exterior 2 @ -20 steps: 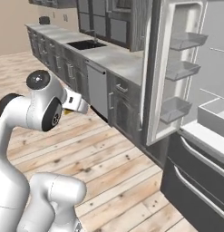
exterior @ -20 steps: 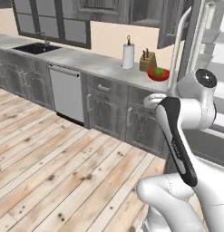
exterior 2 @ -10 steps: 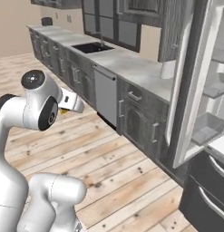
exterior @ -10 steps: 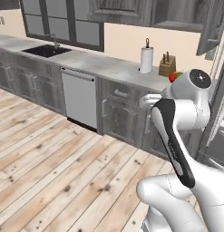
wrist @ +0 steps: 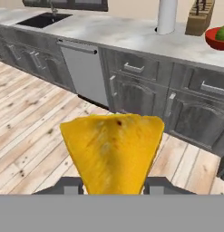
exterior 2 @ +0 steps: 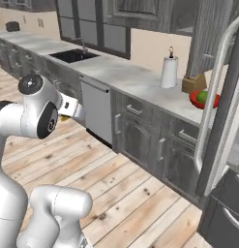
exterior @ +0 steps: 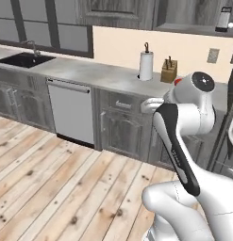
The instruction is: Pick the cheese from the fridge and the cheese grater from the cabinet and place them next to the salad bowl.
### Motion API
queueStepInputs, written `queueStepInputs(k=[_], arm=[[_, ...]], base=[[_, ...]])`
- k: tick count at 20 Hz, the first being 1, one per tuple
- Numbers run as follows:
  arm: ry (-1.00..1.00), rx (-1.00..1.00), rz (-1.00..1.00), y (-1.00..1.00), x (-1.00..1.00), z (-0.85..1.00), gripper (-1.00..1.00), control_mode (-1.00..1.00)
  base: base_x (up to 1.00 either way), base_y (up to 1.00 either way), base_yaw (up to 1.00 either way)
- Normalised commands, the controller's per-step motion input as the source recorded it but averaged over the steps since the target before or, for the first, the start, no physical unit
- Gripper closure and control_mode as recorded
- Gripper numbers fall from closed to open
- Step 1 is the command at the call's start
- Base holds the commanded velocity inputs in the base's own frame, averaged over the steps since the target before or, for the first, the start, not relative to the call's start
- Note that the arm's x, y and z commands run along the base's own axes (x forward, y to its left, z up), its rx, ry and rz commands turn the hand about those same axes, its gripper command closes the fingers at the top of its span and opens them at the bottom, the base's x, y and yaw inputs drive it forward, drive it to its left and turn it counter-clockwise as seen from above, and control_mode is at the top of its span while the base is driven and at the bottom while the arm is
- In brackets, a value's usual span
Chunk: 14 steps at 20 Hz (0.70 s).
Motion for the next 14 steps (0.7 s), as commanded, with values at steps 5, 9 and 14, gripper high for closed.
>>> queueStepInputs(k=[5, 9, 14], arm=[[0.0, 0.0, 0.0, 0.0, 0.0, 0.0, 1.0, 1.0], [0.0, 0.0, 0.0, 0.0, 0.0, 0.0, 1.0, 1.0], [0.0, 0.0, 0.0, 0.0, 0.0, 0.0, 1.0, 1.0]], base=[[0.56, 0.38, -0.54], [0.62, 0.38, -0.46], [0.58, 0.38, -0.51]])
